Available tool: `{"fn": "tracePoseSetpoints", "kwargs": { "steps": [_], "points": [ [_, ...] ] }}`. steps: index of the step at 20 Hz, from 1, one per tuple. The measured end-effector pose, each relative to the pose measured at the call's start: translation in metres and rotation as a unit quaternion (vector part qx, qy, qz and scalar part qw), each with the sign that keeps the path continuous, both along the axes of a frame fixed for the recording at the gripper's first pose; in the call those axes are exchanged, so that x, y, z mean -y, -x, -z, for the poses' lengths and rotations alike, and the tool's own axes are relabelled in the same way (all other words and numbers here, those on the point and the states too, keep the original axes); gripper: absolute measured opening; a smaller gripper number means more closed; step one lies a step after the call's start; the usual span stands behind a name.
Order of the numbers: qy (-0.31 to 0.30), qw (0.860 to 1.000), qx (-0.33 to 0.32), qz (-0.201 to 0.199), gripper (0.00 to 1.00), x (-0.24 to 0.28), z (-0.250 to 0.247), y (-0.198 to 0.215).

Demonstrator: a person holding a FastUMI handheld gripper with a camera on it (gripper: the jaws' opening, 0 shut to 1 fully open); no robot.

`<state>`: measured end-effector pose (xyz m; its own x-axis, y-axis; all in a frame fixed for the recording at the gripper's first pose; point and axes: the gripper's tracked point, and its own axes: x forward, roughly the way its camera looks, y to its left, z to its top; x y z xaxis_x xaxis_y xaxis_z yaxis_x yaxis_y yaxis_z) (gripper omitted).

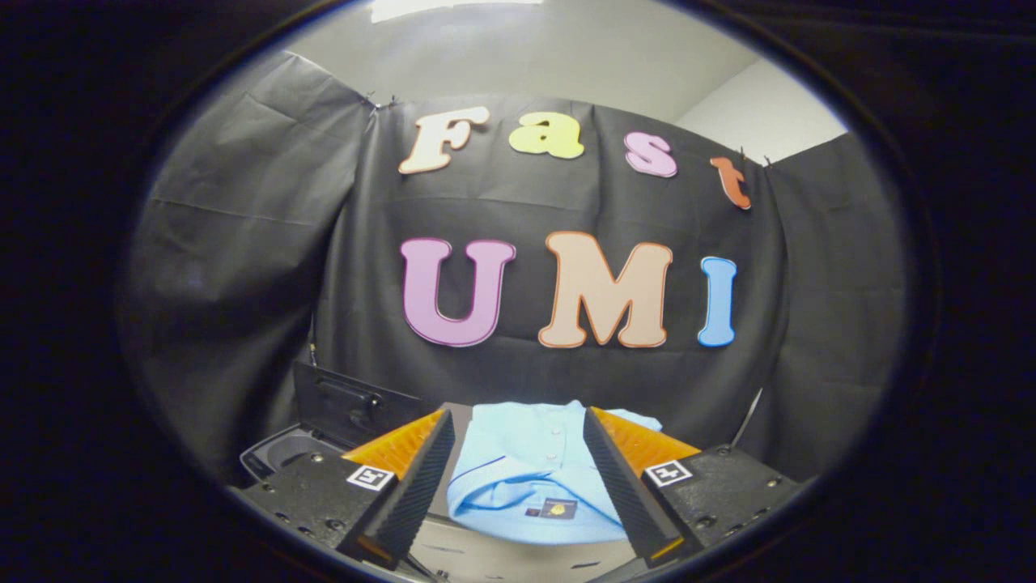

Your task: Put the clothes into the washing machine and then close the washing machine lid.

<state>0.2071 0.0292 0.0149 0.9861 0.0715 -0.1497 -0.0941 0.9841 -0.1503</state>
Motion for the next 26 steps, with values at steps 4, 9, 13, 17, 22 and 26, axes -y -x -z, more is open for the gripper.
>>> {"fn": "tracePoseSetpoints", "kwargs": {
  "steps": [4,9,13,17,22,26],
  "points": [
    [0.015,0.997,-0.066,0.031,0.97,0.018,0.030,-0.043],
    [-0.020,0.989,-0.137,0.043,0.97,0.022,0.073,-0.067],
    [-0.005,0.985,-0.158,0.073,0.98,0.040,0.100,-0.081],
    [0.010,0.977,-0.198,0.082,0.98,0.050,0.135,-0.079],
    [-0.025,0.977,-0.198,0.072,0.93,0.050,0.140,-0.079],
    [-0.021,0.980,-0.183,0.076,0.83,0.049,0.139,-0.081]
  ]
}}
